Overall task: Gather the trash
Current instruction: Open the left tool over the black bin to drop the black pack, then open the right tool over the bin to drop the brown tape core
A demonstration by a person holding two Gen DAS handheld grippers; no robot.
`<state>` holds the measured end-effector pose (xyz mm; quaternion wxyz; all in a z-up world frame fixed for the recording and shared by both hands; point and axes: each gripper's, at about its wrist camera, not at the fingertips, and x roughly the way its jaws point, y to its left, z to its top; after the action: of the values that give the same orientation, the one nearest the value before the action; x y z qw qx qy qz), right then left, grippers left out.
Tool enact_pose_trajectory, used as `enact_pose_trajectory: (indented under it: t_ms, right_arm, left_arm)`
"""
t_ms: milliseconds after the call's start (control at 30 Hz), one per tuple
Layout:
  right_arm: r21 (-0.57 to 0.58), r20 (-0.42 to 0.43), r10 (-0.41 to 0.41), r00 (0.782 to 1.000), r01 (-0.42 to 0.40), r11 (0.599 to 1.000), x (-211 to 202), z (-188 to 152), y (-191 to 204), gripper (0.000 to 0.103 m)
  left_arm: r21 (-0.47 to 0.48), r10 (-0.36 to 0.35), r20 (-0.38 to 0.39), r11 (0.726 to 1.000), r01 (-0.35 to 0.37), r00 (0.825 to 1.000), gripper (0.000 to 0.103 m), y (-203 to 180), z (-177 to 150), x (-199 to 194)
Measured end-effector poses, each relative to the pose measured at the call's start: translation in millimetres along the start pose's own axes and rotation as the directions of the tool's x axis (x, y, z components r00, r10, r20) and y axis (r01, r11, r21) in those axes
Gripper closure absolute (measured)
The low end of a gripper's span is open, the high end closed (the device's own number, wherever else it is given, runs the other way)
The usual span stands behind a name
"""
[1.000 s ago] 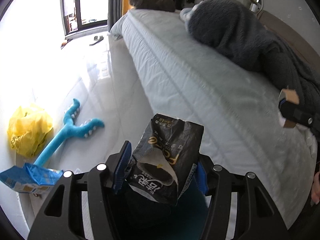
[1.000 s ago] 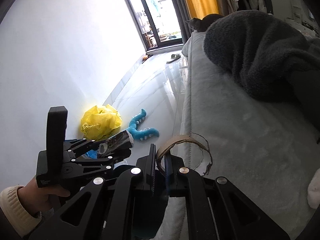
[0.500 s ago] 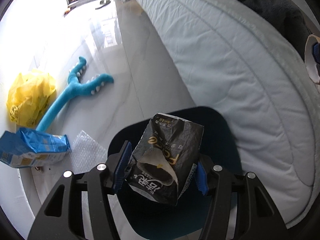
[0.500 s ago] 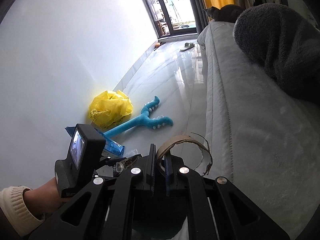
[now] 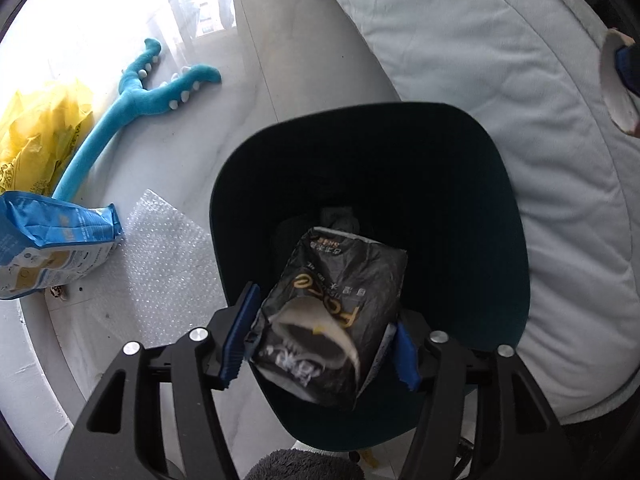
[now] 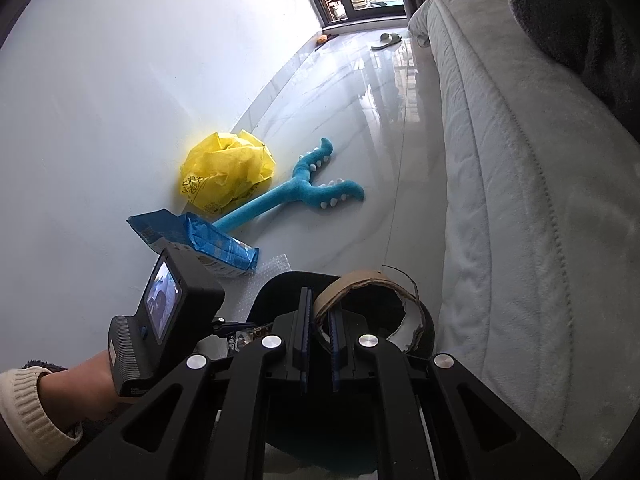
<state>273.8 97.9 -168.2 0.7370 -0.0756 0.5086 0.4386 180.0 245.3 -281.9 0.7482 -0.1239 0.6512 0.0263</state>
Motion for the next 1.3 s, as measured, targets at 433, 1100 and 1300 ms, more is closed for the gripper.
enact_pose_trajectory:
  t_ms: [433,1100,1300]
  right_arm:
    - [0.062,-0.127,-0.001,0.992,0.009,0.998,55.8,-10.1,-9.0,0.095]
    - [0.059,-0.258,-0.003,0.966,0.019,0.998,107.6,-26.4,-2.2,0.094]
    - [0.046,-0.309,-0.009,0.951,0.024,0.999,118.1,-35.5,4.6,0.074]
  left_arm:
    - [0.032,-0.035,0.162,0.999,0.03,0.986,0.023,12.1,-3.6,-41.7]
    - [0.02,-0.02,0.548,1.0,0.01,0.837,0.021,22.7,6.2,-153.3]
    - [0.007,-0.022,0.623,1.0,0.022,0.782,0.02,16.2,13.8,-190.5]
